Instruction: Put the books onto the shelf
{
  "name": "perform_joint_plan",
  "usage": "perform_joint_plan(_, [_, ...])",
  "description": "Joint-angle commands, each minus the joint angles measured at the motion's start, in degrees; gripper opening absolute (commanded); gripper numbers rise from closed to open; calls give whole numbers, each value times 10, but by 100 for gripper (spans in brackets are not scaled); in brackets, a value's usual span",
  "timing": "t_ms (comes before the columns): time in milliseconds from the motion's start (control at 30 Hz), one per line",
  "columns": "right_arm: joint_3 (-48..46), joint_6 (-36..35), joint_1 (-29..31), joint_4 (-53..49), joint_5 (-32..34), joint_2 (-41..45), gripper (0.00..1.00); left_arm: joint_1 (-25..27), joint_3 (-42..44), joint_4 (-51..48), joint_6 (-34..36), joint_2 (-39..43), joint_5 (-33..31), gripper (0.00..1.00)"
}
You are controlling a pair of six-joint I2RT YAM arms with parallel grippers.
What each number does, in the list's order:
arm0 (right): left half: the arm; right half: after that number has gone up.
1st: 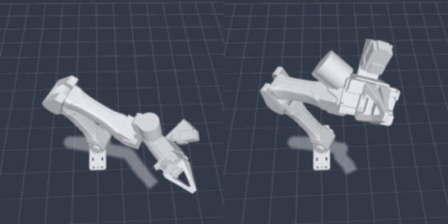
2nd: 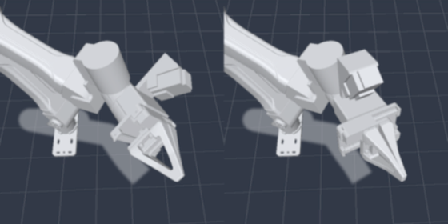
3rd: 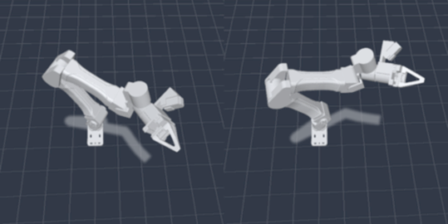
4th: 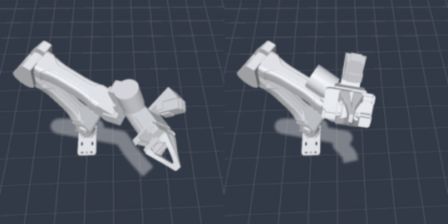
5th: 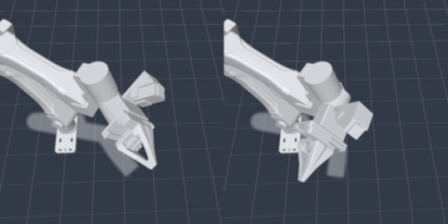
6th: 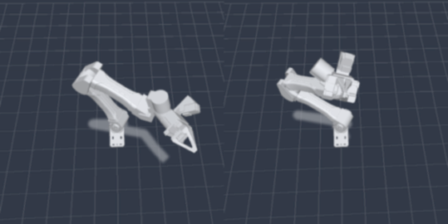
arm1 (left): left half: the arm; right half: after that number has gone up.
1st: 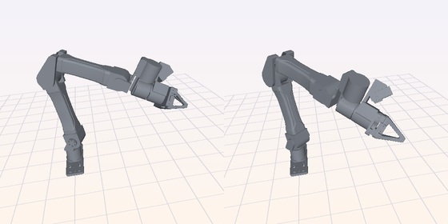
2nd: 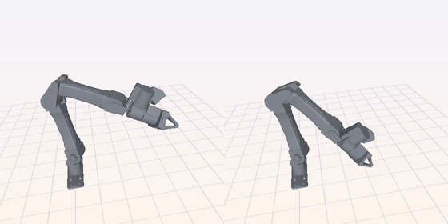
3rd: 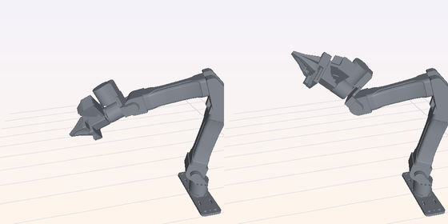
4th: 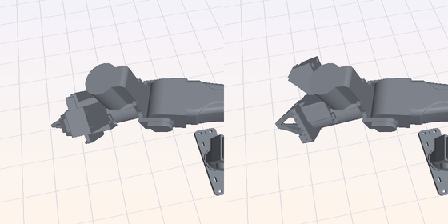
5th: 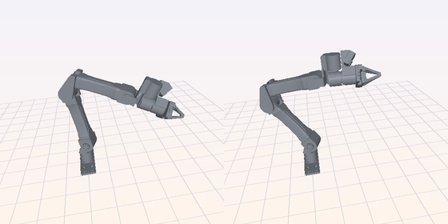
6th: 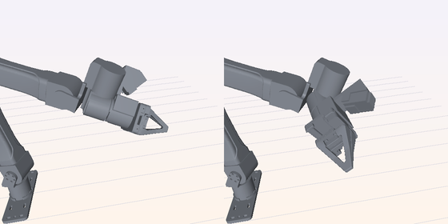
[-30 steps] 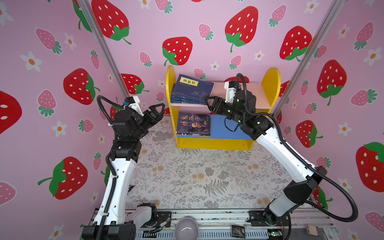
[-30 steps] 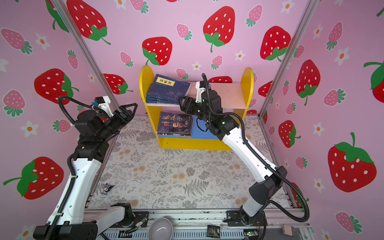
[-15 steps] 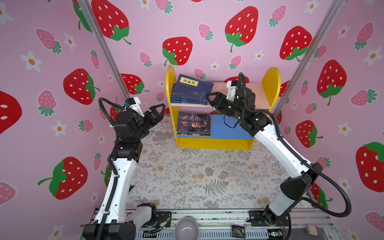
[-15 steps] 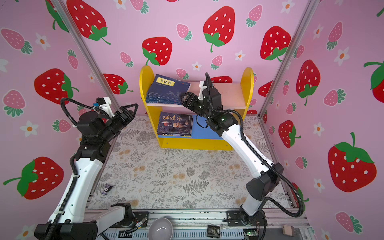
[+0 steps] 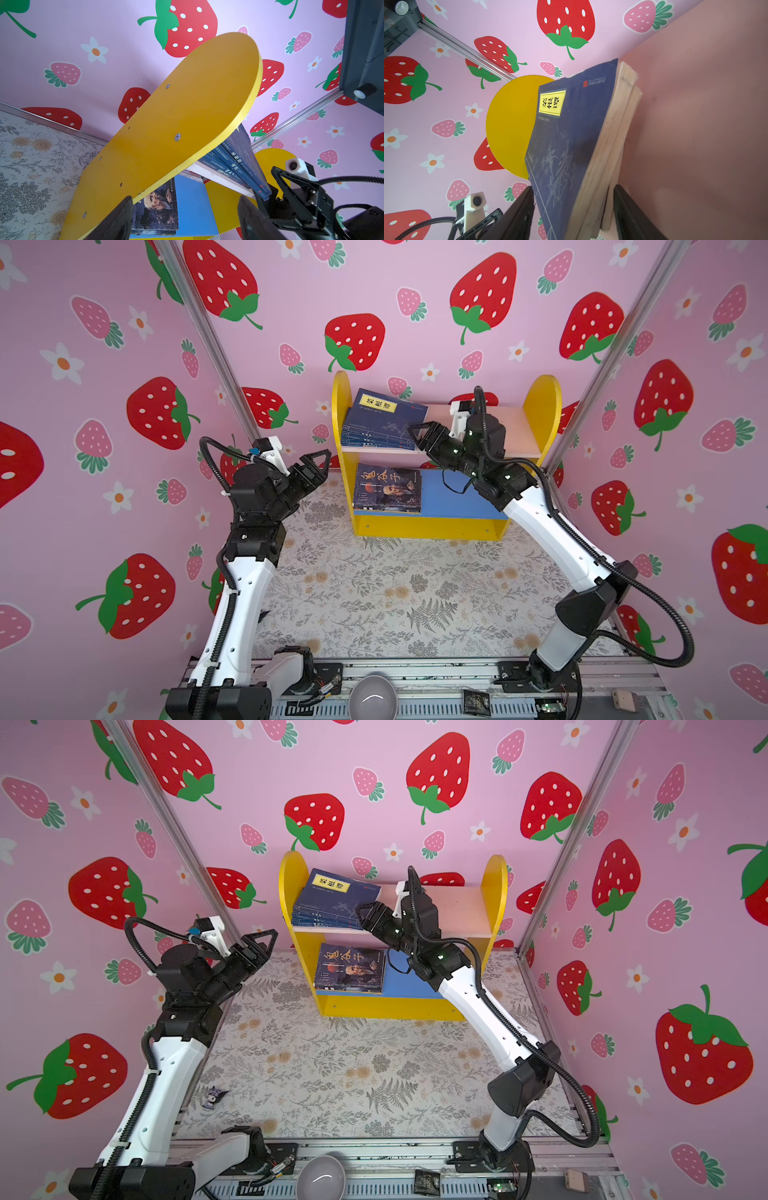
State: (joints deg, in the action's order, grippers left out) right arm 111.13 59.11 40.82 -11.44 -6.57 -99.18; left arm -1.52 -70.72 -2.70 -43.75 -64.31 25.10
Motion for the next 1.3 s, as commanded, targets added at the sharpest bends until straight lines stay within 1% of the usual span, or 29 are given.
perform_joint_plan(0, [-8, 14, -3, 19, -3, -19, 59, -2, 2, 20, 6, 13, 4, 80])
perform_joint_plan(133, [-12, 9, -4, 26, 1, -19, 52, -2, 3, 17, 8, 14, 1, 80])
perform_joint_plan(300, [-38, 5, -6, 46, 9, -6, 33, -2, 2, 16, 7, 11, 1, 80])
perform_joint_plan(400, [-55, 4, -6, 70, 5, 3, 26, -2, 3, 15, 7, 9, 1, 80])
perform_joint_plan(500, [-56, -7, -7, 85, -1, 7, 22, -2, 4, 15, 6, 8, 2, 80])
perform_joint_plan(700, [-65, -23, -6, 136, -36, 18, 16, -2, 6, 15, 3, 3, 2, 80])
perform_joint_plan(767, [-70, -27, -6, 163, -56, 21, 15, -2, 8, 13, 3, 3, 1, 80])
perform_joint_plan(833, [-70, -28, -6, 171, -63, 25, 15, -2, 8, 12, 3, 3, -2, 80])
perform_joint_plan(1067, [-69, -61, -11, 175, -19, 50, 13, -2, 8, 10, 1, 3, -2, 80])
perform_joint_plan(1200, [-74, -66, -22, 182, -18, 57, 12, -2, 8, 9, 0, 2, -3, 80])
perform_joint_plan(1267, [-88, -59, -30, 204, -24, 61, 11, -2, 8, 8, -2, 2, -3, 80])
